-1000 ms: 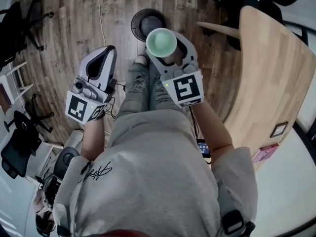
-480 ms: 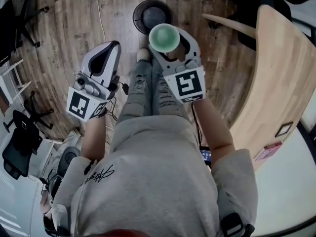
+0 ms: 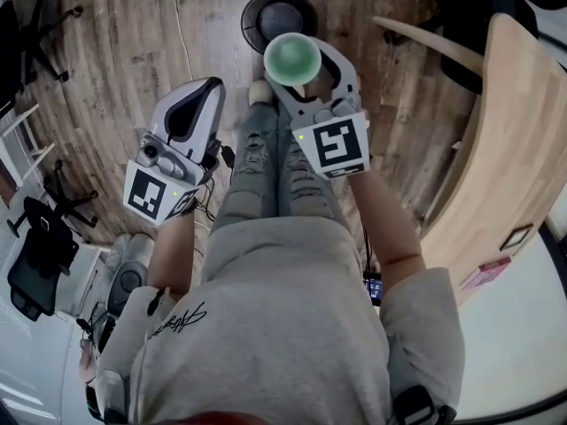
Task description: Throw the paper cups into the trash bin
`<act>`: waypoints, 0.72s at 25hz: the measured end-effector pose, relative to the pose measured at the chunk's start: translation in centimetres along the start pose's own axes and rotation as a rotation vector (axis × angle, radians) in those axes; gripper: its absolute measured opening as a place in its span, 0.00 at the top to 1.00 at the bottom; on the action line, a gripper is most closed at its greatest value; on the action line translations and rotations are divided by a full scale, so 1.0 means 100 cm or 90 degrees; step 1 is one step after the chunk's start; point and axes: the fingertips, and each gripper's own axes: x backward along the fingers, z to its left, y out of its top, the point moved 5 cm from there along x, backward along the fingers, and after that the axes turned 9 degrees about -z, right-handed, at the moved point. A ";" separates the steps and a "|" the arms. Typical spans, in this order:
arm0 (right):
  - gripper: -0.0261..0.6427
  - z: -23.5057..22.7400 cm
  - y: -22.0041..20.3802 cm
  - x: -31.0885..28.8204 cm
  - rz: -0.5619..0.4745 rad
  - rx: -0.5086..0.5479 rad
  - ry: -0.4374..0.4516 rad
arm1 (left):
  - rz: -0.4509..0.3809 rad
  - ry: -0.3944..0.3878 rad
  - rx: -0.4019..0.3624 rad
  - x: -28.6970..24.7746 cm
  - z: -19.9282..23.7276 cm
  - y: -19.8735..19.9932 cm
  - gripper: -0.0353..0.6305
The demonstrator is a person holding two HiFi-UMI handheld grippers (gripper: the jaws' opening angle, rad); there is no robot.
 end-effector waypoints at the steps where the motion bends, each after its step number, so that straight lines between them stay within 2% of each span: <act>1: 0.53 0.000 -0.003 -0.002 0.009 0.000 0.001 | 0.001 0.000 0.000 0.001 0.001 -0.002 0.94; 9: 0.53 -0.001 -0.024 -0.021 0.036 0.002 0.011 | 0.008 0.022 0.009 0.009 0.020 -0.023 0.94; 18: 0.53 -0.001 -0.050 -0.038 0.045 -0.001 0.016 | 0.019 0.013 0.015 0.007 0.027 -0.043 0.94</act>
